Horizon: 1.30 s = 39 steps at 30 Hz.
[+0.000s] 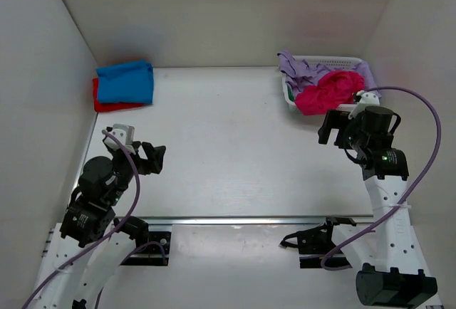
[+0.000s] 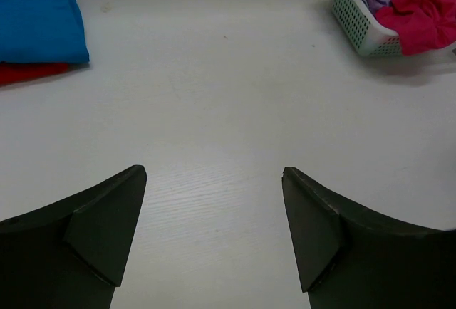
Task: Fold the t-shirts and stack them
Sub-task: Grab crumpled tshirt from bin with the right arm
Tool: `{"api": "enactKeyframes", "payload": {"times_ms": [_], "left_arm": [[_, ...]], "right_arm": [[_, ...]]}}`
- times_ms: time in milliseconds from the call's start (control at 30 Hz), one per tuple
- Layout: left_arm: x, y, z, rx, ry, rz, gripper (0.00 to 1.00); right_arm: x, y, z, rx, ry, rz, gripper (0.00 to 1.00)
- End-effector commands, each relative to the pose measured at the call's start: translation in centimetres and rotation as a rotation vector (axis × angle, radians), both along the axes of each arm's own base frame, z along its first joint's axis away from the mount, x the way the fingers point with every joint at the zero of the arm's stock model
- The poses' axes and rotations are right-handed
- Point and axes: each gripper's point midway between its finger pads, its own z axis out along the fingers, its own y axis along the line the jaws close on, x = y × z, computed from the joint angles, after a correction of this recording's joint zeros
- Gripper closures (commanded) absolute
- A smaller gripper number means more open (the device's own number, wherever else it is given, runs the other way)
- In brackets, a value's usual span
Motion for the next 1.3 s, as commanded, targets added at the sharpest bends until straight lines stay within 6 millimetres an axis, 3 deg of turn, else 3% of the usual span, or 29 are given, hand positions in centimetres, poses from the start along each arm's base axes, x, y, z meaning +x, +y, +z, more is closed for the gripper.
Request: {"api": "enactKeyframes", "payload": {"times_ms": [0,100,300,367,500,567,600,633,700,767,800,867,900,1033,1067,1133,1167,1267], "left_arm": [[-0.5,0.0,-1.6,0.012,0.054,-0.007,0.12],[-0.3,-0.8,-3.4,-0.005,0.099,-0.035,0.12],[-0.3,-1.1,-5.0,-0.017,0.117,-0.051,0.12],[0.0,-1.7,-4.4,-0.034,0.113,-0.065,0.12],[1.4,-1.9,-3.5,-0.062,0.117,-0.037,0.13],[2.0,-2.2,-3.0,-0.061,0.125,-0.042,0.14],[2.0,-2.4,-2.9,-0.069,0.127,-0.050,0.14],[2.1,-2.3,-2.9,-0.069,0.125,-0.046,0.16],[2.2,-2.5,-2.5,-0.080,0.105,-0.053,0.16],[2.1,-3.0,-2.9,-0.075,0.116,-0.078,0.16],[2.1,-2.9,-3.1,-0.071,0.117,-0.076,0.16],[2.0,-2.8,-3.9,-0.067,0.135,-0.070,0.16],[1.9,-3.0,-4.5,-0.059,0.144,-0.081,0.16],[1.9,-3.2,-5.7,-0.046,0.172,-0.083,0.16],[2.0,-3.1,-5.7,-0.043,0.166,-0.079,0.15],[1.8,-3.4,-6.3,-0.037,0.173,-0.095,0.16],[2.0,-3.5,-6.5,-0.038,0.178,-0.095,0.16],[2.2,-3.4,-7.2,-0.028,0.192,-0.090,0.16]], "right_arm": [[1.3,-0.5,3.0,-0.094,-0.105,-0.002,0.01],[0.9,0.5,3.6,-0.116,-0.133,0.113,0.01],[0.2,0.3,4.8,-0.152,-0.164,0.083,0.01],[1.3,0.1,4.4,-0.116,-0.158,0.056,0.01],[5.7,-0.5,4.0,0.022,-0.156,0.032,0.01],[8.4,-0.7,3.7,0.028,-0.135,0.011,0.19],[8.9,-0.9,3.7,0.024,-0.128,-0.001,0.67],[10.1,-1.0,3.5,0.020,-0.116,-0.010,0.91],[12.1,-1.7,2.6,0.032,-0.094,-0.038,1.00],[13.6,-2.8,1.7,0.027,-0.083,-0.072,1.00],[14.2,-3.0,2.3,0.018,-0.099,-0.083,0.98],[15.7,-4.1,1.1,-0.008,-0.081,-0.122,0.81],[16.6,-4.6,0.7,-0.017,-0.080,-0.140,0.78],[19.4,-6.0,-0.2,-0.065,-0.072,-0.178,0.34],[20.3,-6.4,-1.6,-0.082,-0.048,-0.196,0.31],[21.8,-7.0,-0.8,-0.096,-0.065,-0.215,0.28],[22.6,-7.4,-2.2,-0.104,-0.036,-0.232,0.27],[24.7,-8.4,-3.5,-0.116,-0.007,-0.277,0.30]]}}
